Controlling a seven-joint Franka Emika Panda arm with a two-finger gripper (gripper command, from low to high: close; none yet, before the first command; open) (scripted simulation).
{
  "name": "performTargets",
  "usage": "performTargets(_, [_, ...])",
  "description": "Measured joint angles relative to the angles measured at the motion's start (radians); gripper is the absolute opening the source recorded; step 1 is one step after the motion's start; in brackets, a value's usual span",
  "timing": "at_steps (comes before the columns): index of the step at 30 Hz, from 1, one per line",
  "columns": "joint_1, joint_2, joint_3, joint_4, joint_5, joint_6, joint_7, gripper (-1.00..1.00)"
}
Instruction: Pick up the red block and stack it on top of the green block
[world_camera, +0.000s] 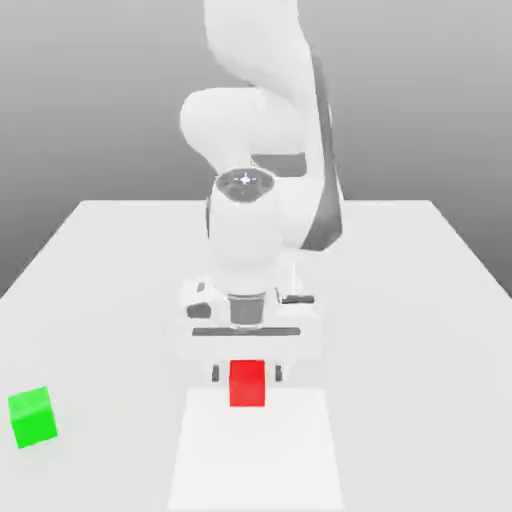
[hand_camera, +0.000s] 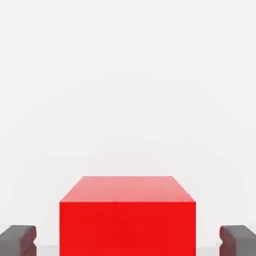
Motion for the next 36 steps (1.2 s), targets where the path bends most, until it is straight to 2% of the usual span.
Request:
performTargets(5, [-0.004, 0.005, 0.003, 0.001, -0.005, 0.004, 0.004, -1.00])
performTargets(14, [-0.015, -0.275, -0.010, -0.027, -0.030, -0.248, 0.036, -1.00])
performTargets(20, [-0.188, -0.195, -0.114, 0.164, -0.028, -0.360, 0.268, -1.00])
performTargets(27, [-0.384, -0.061, -0.228, 0.418, 0.020, -0.481, 0.540, -1.00])
performTargets(32, [-0.424, 0.100, -0.210, 0.473, 0.106, -0.381, 0.536, -1.00])
performTargets(33, [-0.431, 0.127, -0.200, 0.475, 0.120, -0.357, 0.526, 1.00])
performTargets(36, [-0.431, 0.127, -0.200, 0.475, 0.120, -0.357, 0.526, 1.00])
